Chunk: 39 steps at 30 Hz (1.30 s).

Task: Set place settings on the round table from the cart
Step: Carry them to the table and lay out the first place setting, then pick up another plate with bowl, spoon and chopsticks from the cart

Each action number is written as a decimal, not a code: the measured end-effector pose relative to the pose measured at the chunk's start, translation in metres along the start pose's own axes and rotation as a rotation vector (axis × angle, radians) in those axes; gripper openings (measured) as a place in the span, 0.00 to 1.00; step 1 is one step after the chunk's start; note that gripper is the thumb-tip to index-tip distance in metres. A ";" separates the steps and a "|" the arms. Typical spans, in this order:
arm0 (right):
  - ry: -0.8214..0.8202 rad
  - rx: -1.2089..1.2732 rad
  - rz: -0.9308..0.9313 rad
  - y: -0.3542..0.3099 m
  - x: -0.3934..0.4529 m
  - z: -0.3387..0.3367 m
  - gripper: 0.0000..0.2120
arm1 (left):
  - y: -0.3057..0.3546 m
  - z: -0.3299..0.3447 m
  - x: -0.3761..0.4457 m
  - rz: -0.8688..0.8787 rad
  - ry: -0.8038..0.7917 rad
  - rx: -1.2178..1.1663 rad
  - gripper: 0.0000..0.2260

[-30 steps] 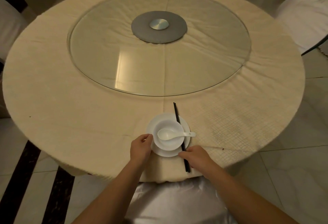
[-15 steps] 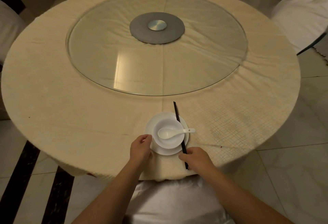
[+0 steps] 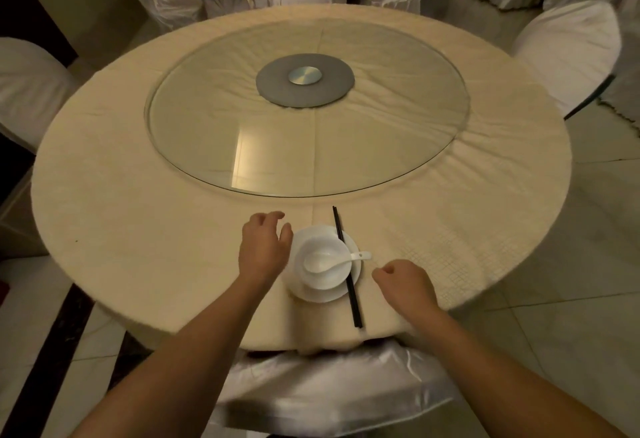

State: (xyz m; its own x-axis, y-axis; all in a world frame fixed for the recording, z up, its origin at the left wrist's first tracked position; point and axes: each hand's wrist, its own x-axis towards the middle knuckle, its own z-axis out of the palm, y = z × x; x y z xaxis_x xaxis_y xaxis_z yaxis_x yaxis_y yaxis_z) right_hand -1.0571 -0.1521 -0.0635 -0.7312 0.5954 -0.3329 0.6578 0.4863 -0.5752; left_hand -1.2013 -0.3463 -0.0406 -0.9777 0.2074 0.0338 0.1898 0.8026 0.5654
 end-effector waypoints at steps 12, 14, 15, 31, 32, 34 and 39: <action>0.455 -0.517 -0.204 -0.061 -0.042 -0.088 0.21 | 0.079 -0.040 0.011 0.633 0.067 0.290 0.27; 0.560 -0.529 -0.186 -0.062 -0.057 -0.098 0.23 | 0.089 -0.047 0.008 0.675 0.080 0.271 0.27; 0.608 -0.534 -0.171 -0.060 -0.065 -0.103 0.24 | 0.094 -0.050 0.005 0.688 0.086 0.263 0.27; 0.958 -0.579 0.379 0.100 -0.272 -0.200 0.29 | 0.260 0.006 -0.179 1.201 -0.111 0.075 0.26; 0.976 -0.576 0.422 0.116 -0.291 -0.207 0.29 | 0.273 0.011 -0.200 1.251 -0.122 0.055 0.26; 1.001 -0.575 0.514 0.148 -0.330 -0.217 0.29 | 0.297 0.023 -0.247 1.333 -0.157 0.020 0.25; 1.059 -0.559 0.721 0.233 -0.436 -0.235 0.29 | 0.352 0.053 -0.383 1.475 -0.331 -0.048 0.27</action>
State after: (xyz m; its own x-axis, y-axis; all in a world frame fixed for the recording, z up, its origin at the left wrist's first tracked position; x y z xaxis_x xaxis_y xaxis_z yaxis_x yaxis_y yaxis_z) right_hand -0.5426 -0.1486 0.1231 0.1123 0.8929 0.4360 0.9935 -0.0920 -0.0674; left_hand -0.7555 -0.1130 0.1019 0.1455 0.9048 0.4001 0.9442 -0.2478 0.2171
